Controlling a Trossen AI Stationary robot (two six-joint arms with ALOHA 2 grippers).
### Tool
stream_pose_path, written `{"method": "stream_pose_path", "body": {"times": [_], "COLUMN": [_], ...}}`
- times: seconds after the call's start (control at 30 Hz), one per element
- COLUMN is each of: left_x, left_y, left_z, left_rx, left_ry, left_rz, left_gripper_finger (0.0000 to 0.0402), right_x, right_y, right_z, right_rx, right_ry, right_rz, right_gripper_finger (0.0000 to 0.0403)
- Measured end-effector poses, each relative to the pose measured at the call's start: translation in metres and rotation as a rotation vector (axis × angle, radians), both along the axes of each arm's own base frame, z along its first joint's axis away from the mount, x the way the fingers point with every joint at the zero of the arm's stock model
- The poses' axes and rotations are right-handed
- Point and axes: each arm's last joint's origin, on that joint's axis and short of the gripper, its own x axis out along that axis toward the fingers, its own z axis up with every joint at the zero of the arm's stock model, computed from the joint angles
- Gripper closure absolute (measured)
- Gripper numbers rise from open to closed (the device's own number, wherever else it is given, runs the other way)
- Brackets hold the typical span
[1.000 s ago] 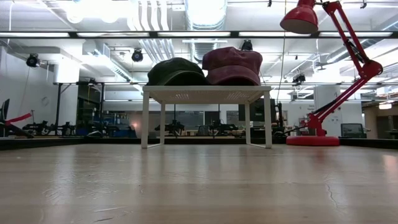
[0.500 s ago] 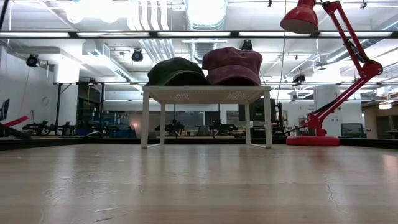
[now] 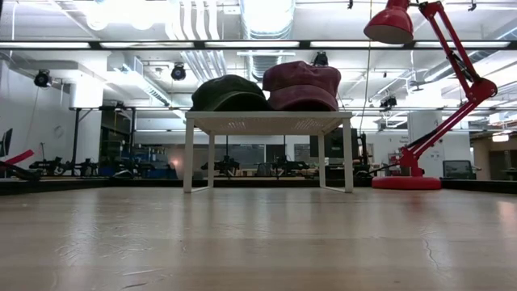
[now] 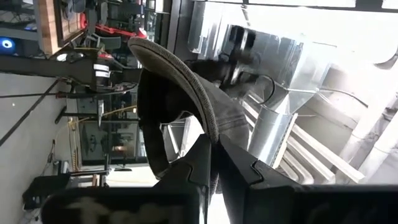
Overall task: Pick & Place hat
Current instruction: Stack the black cap on top of the black cap on the shelf
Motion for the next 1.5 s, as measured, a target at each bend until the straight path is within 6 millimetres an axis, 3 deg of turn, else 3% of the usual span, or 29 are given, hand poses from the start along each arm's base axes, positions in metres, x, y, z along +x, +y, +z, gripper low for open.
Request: {"method": "stream_pose_path", "body": {"times": [0.17, 0.5, 0.63, 0.83, 0.93, 1.27, 1.5], "left_x": [-0.012, -0.026, -0.016, 0.009, 0.022, 0.039, 0.021], "left_y": [0.018, 0.030, 0.026, 0.016, 0.010, 0.000, 0.007], "left_z": [-0.014, -0.036, -0.053, -0.072, -0.074, -0.067, -0.042], "left_rx": [-0.114, -0.361, -0.450, -0.404, -0.407, -0.449, -0.394], "left_ry": [0.178, 0.349, 0.470, 0.542, 0.537, 0.469, 0.300], "left_rz": [0.390, 0.553, 0.589, 0.711, 0.696, 0.561, 0.466], "left_gripper_finger": [0.0268, 0.0268, 0.0268, 0.0268, 0.0268, 0.0268, 0.0268], "right_x": [0.000, -0.001, -0.002, -0.004, -0.004, -0.005, -0.006], "right_y": [0.000, 0.003, 0.006, 0.008, 0.009, 0.011, 0.012], "right_z": [0.000, 0.000, 0.000, 0.001, 0.002, 0.003, 0.003], "right_rx": [0.000, -0.002, -0.003, -0.003, -0.001, 0.000, 0.000], "right_ry": [0.000, 0.000, -0.001, -0.006, -0.009, -0.011, -0.011], "right_rz": [0.000, 0.012, 0.024, 0.036, 0.039, 0.047, 0.052], "right_gripper_finger": [0.0390, 0.0390, 0.0390, 0.0390, 0.0390, 0.0390, 0.0390]}}
